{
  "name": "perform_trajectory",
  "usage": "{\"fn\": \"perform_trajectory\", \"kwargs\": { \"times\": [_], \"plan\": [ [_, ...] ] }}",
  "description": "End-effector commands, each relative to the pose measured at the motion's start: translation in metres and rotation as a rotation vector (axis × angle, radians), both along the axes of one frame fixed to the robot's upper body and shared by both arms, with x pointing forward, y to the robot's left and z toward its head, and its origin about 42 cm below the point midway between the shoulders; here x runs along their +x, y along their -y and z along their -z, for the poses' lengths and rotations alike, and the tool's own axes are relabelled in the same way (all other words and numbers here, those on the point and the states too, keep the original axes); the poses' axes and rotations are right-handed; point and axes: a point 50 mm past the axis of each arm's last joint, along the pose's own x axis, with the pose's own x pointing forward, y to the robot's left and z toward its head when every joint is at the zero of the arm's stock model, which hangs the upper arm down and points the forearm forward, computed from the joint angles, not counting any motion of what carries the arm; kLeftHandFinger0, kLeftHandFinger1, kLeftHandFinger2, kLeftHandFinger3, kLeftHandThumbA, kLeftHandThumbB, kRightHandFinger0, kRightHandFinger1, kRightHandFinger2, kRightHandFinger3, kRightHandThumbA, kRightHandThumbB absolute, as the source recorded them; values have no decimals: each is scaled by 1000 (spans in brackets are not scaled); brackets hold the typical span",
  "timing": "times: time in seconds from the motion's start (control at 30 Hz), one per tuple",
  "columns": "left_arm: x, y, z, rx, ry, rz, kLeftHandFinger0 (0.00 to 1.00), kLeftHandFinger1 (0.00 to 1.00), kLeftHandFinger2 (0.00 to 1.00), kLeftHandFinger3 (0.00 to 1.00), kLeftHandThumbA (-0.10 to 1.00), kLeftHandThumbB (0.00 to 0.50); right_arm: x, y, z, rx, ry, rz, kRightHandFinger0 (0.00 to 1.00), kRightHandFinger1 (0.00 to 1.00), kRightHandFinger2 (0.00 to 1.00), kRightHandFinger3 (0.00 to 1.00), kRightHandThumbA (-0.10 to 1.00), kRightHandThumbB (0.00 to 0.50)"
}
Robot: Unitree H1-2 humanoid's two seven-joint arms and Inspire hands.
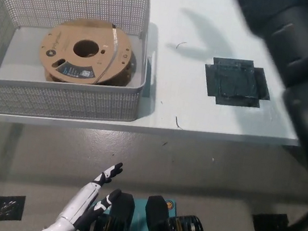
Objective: Use the right hand to pick up a 3d printing filament and place it into a container on the left side
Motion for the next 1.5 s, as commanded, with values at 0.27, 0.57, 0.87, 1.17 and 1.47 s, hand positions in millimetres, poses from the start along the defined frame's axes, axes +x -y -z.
{"fn": "perform_trajectory", "kwargs": {
  "times": [0.27, 0.57, 0.87, 1.17, 1.47],
  "plan": [
    [3, -1, -9, 18, 27, 3, 1000, 1000, 1000, 1000, 1000, 198, -138, 133, -43, 96, 535, -142, 1000, 1000, 1000, 1000, 1000, 329],
    [6, 2, -4, -12, 29, -11, 1000, 1000, 1000, 1000, 1000, 199, -311, 138, 69, 303, 1043, -171, 1000, 1000, 1000, 1000, 1000, 248],
    [-2, 3, 4, -8, 13, -17, 1000, 1000, 1000, 1000, 1000, 226, -374, 116, 134, 432, 1036, -174, 1000, 1000, 1000, 1000, 991, 365],
    [-3, 5, 6, -11, 5, -14, 1000, 1000, 1000, 1000, 1000, 224, -401, 99, 166, 452, 1028, -189, 1000, 1000, 1000, 1000, 1000, 385],
    [-5, 4, 7, -9, 7, -15, 1000, 1000, 1000, 1000, 1000, 223, -385, 115, 222, 419, 784, -184, 1000, 1000, 1000, 1000, 1000, 255]
  ]
}}
